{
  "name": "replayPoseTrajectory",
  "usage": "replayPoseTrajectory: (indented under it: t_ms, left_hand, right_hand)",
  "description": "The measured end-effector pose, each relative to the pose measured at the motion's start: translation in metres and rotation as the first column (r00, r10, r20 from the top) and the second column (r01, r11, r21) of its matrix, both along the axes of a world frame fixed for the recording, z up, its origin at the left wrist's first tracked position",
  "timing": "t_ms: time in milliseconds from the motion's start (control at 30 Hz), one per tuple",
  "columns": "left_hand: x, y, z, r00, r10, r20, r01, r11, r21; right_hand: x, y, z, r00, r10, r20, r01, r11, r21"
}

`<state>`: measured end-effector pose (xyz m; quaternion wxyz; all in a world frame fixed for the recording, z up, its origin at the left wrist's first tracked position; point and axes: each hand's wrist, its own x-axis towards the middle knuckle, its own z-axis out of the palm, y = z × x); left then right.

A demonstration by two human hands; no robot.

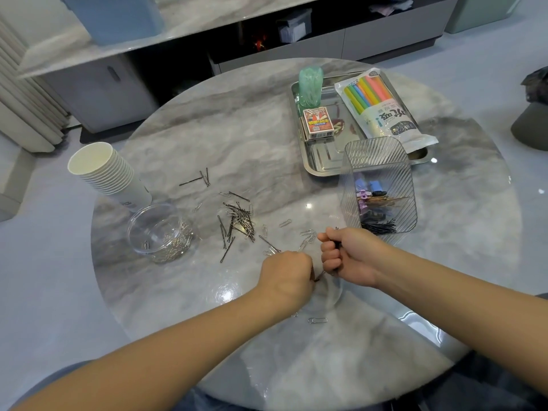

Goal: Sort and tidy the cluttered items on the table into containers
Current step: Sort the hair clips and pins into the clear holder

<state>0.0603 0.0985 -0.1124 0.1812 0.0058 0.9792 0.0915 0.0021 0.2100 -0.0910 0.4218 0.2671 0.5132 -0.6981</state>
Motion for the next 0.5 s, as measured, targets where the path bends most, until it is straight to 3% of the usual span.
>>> replayPoseTrajectory:
  t_ms: [167, 333, 400, 500]
  left_hand:
    - [0.002, 0.005, 0.006, 0.996, -0.065, 0.054, 0.066, 0.997, -0.033]
    - [-0.008, -0.014, 0.016, 0.988, 0.114, 0.101, -0.134, 0.966, 0.222]
    - [-0.012, -0.022, 0.021, 0.96, 0.224, 0.166, -0.269, 0.898, 0.347]
    - [-0.012, -0.025, 0.03, 0.891, 0.376, 0.254, -0.453, 0.7, 0.552]
  right_hand:
    - [0.006, 0.006, 0.003, 0.998, 0.058, 0.015, -0.058, 0.998, 0.003]
    - [0.004, 0.013, 0.005, 0.998, 0.055, -0.041, -0.053, 0.998, 0.036]
    - [0.004, 0.015, 0.004, 0.998, 0.04, -0.057, -0.038, 0.999, 0.032]
    - [0.005, 0.014, 0.003, 0.999, 0.027, -0.045, -0.029, 0.999, -0.034]
